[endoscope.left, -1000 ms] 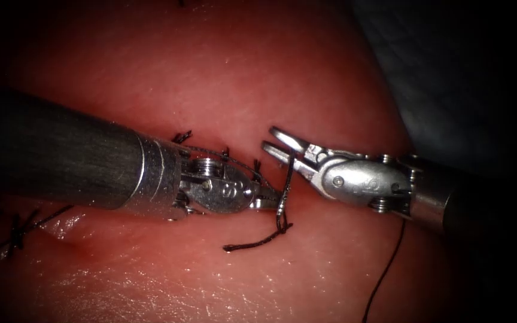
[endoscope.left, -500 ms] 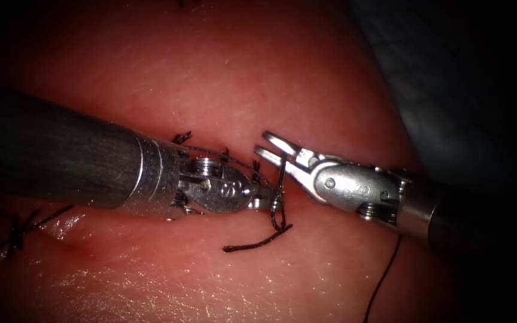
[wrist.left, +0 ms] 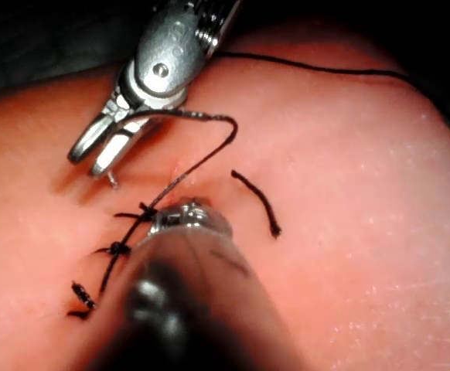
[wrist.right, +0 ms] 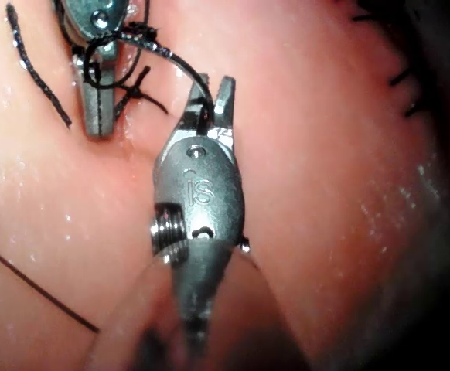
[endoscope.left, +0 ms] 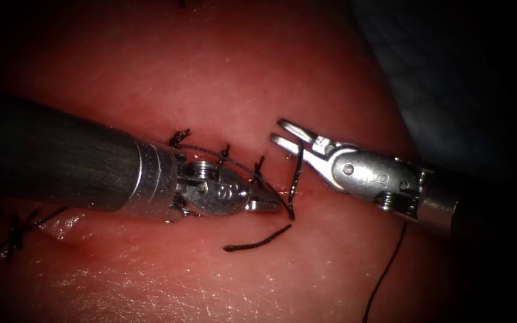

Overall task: Wound Closure
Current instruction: Use the right gripper to throw the needle through the top of the wound

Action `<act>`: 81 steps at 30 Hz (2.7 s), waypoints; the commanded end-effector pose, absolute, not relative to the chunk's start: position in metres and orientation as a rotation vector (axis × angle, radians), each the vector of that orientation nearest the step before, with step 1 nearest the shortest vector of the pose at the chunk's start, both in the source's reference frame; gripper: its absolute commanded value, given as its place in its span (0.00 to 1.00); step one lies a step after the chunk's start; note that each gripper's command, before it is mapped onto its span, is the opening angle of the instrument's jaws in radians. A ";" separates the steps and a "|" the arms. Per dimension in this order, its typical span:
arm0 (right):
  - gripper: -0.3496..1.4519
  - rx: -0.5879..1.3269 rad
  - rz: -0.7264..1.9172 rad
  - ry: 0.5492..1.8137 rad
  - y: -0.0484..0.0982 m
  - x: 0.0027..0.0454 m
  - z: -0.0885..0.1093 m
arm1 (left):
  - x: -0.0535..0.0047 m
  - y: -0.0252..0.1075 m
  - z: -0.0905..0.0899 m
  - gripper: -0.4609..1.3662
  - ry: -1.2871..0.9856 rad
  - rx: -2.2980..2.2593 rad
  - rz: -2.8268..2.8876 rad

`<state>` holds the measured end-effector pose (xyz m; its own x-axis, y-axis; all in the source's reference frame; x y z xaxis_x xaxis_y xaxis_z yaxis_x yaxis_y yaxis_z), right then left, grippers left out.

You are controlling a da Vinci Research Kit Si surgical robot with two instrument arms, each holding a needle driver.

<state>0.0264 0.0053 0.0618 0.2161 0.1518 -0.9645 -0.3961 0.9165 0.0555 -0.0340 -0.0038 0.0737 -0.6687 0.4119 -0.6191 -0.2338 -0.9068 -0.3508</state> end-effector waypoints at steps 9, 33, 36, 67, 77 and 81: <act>0.00 -0.068 0.547 1.294 0.007 0.0265 0.061 | -0.0336 -0.005 0.074 0.06 -0.356 -1.034 2.553; 0.00 0.515 1.217 1.154 0.008 0.0270 0.062 | -0.0332 -0.005 0.075 0.06 -0.360 -1.038 2.553; 0.00 0.549 1.219 1.159 0.008 0.0273 0.062 | -0.0331 -0.005 0.075 0.06 -0.364 -1.037 2.549; 0.00 0.773 1.203 1.061 0.011 0.0309 0.061 | -0.0302 -0.006 0.079 0.06 -0.359 -0.984 2.510; 0.00 0.969 1.402 0.970 0.008 0.0315 0.063 | -0.0303 -0.005 0.078 0.06 -0.367 -0.981 2.501; 0.00 1.033 1.407 1.052 0.008 0.0319 0.063 | -0.0304 -0.005 0.078 0.06 -0.367 -0.981 2.501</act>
